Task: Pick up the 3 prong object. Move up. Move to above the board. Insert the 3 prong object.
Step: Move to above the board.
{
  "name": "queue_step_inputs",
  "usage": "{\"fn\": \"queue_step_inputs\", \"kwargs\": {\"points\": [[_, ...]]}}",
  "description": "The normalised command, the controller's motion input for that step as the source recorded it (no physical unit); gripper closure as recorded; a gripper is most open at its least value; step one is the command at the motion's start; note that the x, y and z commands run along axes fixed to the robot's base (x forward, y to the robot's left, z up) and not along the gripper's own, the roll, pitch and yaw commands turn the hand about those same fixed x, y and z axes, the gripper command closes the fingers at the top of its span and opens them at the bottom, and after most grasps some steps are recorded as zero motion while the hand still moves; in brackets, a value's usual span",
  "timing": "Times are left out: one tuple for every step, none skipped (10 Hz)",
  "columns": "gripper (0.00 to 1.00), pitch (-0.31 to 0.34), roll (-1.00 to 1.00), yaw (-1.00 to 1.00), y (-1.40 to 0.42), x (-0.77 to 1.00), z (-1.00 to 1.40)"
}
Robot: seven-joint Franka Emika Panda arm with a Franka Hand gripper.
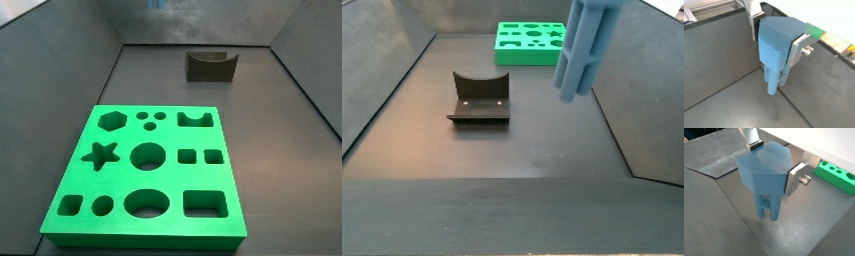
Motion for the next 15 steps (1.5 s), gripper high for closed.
{"fn": "queue_step_inputs", "kwargs": {"points": [[1.00, 0.051, -0.10, -0.05, 0.14, 0.15, 1.00], [1.00, 0.052, -0.10, -0.05, 0.12, 0.12, 0.99], [1.00, 0.052, -0.10, -0.05, 0.09, 0.07, 0.77], [1.00, 0.052, -0.10, -0.05, 0.06, 0.04, 0.62], [1.00, 0.049, -0.09, -0.06, 0.05, 0.03, 0.51], [1.00, 0.050, -0.09, -0.06, 0.04, 0.01, 0.30], [1.00, 0.595, -0.03, -0.63, -1.00, 0.09, -0.03], [1.00, 0.545, 0.01, -0.55, -1.00, 0.09, -0.05], [1.00, 0.466, 0.04, -0.43, -1.00, 0.09, -0.05], [1.00, 0.313, 0.01, -0.20, -1.00, 0.09, -0.04], [1.00, 0.208, 0.00, -0.06, -1.00, 0.10, -0.04], [1.00, 0.147, -0.01, -0.05, -1.00, 0.10, -0.04], [1.00, 0.116, -0.03, -0.03, -1.00, 0.10, -0.04], [1.00, 0.072, -0.02, -0.01, -1.00, 0.10, -0.04], [1.00, 0.059, -0.02, 0.00, -1.00, 0.11, -0.04]]}}
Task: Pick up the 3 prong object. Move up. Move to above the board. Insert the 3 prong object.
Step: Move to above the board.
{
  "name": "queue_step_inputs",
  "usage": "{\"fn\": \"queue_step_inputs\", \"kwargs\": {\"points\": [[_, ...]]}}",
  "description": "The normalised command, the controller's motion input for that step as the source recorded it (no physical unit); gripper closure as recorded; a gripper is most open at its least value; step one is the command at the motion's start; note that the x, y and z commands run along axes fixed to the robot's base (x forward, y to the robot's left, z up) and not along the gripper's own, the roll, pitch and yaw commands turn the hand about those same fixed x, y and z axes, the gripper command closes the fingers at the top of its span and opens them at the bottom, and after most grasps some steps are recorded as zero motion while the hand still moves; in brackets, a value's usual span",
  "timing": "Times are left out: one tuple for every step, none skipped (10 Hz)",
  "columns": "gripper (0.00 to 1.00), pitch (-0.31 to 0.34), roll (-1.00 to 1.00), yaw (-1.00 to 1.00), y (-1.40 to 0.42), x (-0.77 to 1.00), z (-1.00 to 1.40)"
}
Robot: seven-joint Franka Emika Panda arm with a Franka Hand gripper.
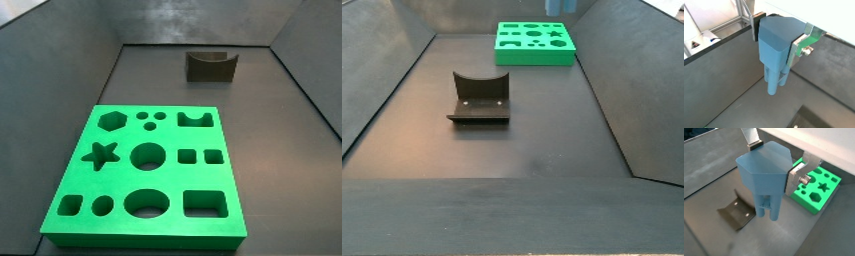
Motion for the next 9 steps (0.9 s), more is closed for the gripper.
{"fn": "queue_step_inputs", "kwargs": {"points": [[1.00, 0.050, -0.02, 0.00, -1.00, 0.11, -0.04], [1.00, 0.047, -0.02, 0.00, -1.00, 0.11, -0.03], [1.00, 0.043, -0.01, 0.00, -1.00, 0.12, -0.03], [1.00, 0.043, -0.01, 0.01, -1.00, 0.13, -0.03], [1.00, 0.044, -0.01, 0.01, -1.00, 0.14, -0.03], [1.00, 0.045, -0.02, 0.01, -1.00, 0.15, -0.03], [1.00, 0.044, 0.00, 0.01, -1.00, 0.16, -0.03], [1.00, 0.043, 0.00, 0.01, -1.00, 0.18, -0.02], [1.00, 0.045, 0.01, 0.01, -1.00, 0.20, -0.02]]}}
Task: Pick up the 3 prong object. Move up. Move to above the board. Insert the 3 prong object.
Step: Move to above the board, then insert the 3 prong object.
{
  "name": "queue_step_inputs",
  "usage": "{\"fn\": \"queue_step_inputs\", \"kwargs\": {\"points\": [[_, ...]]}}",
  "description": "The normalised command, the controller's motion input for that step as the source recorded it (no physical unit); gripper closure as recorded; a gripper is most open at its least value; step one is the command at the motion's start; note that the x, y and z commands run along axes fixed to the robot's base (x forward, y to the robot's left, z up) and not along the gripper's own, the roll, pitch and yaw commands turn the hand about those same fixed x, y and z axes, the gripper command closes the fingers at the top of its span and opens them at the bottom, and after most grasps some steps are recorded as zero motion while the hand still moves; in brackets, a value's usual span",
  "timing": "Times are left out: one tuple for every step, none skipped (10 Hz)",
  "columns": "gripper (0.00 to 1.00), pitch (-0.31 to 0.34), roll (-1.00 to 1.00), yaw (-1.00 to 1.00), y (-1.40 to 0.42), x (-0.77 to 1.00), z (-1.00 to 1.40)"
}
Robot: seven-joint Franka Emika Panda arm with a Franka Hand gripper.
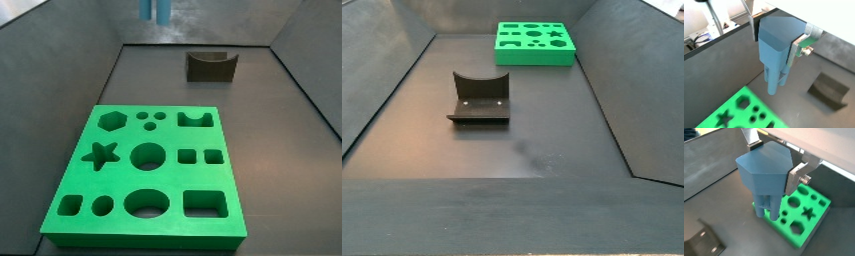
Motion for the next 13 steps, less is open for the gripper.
{"fn": "queue_step_inputs", "kwargs": {"points": [[1.00, 0.049, 0.02, 0.01, -0.79, 0.19, -0.02], [1.00, 0.050, 0.03, 0.01, -0.52, 0.16, -0.01], [1.00, 0.048, 0.04, 0.01, -0.32, 0.12, 0.00], [1.00, 0.000, 0.00, -0.02, 0.00, 0.00, 0.00], [1.00, 0.000, 0.00, -0.63, 0.05, 0.00, -0.05], [1.00, 0.000, 0.00, -0.99, 0.00, -0.01, -0.07], [1.00, 0.000, 0.01, -1.00, 0.00, 0.00, -0.06], [1.00, 0.000, 0.02, -1.00, 0.00, 0.00, -0.05], [1.00, 0.000, 0.01, -1.00, 0.00, 0.00, -0.06], [1.00, 0.000, 0.01, -1.00, 0.00, 0.00, -0.06], [1.00, 0.000, 0.01, -1.00, 0.00, 0.00, -0.06], [1.00, 0.000, 0.00, -1.00, 0.00, 0.00, -0.07], [1.00, 0.000, 0.00, 0.00, 0.00, 0.00, -0.03]]}}
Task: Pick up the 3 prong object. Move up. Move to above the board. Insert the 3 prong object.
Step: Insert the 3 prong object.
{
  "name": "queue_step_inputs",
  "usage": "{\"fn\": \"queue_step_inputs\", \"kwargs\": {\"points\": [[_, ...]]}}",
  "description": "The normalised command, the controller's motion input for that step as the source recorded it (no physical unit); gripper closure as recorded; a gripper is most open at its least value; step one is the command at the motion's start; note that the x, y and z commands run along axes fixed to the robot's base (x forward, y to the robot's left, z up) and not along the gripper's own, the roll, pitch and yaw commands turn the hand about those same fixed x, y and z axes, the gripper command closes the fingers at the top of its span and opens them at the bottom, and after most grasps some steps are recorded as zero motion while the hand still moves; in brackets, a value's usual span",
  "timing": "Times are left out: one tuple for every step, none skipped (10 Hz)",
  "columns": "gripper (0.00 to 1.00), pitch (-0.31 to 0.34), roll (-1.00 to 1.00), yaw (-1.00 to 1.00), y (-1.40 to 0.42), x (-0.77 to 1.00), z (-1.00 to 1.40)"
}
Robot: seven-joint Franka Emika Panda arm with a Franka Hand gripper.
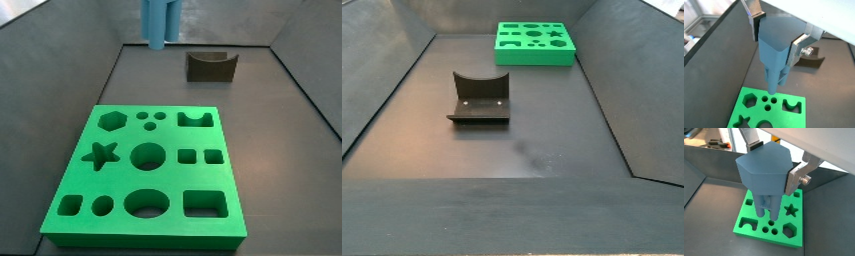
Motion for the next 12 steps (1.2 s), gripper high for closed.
{"fn": "queue_step_inputs", "kwargs": {"points": [[1.00, -0.041, 0.02, 0.00, 0.00, -0.03, -0.36], [1.00, -0.066, 0.05, 0.00, 0.00, -0.11, -0.45], [1.00, -0.060, 0.00, 0.00, 0.00, -0.02, -0.33], [1.00, -0.091, 0.00, 0.27, -0.01, -0.05, -0.18], [1.00, -0.096, -0.01, 0.27, 0.00, -0.01, -0.19], [1.00, -0.114, 0.00, 0.34, 0.00, -0.04, -0.26], [1.00, -0.124, 0.00, 0.42, 0.00, -0.02, -0.23], [1.00, -0.041, -0.03, 0.11, 0.00, 0.00, 0.00], [1.00, 0.000, 0.01, 0.00, 0.00, 0.00, -0.01], [1.00, -0.054, 0.12, 0.00, 0.00, 0.00, -0.53], [1.00, -0.096, 0.12, 0.00, 0.00, -0.02, -0.66], [1.00, -0.103, 0.08, 0.03, 0.00, -0.02, -0.58]]}}
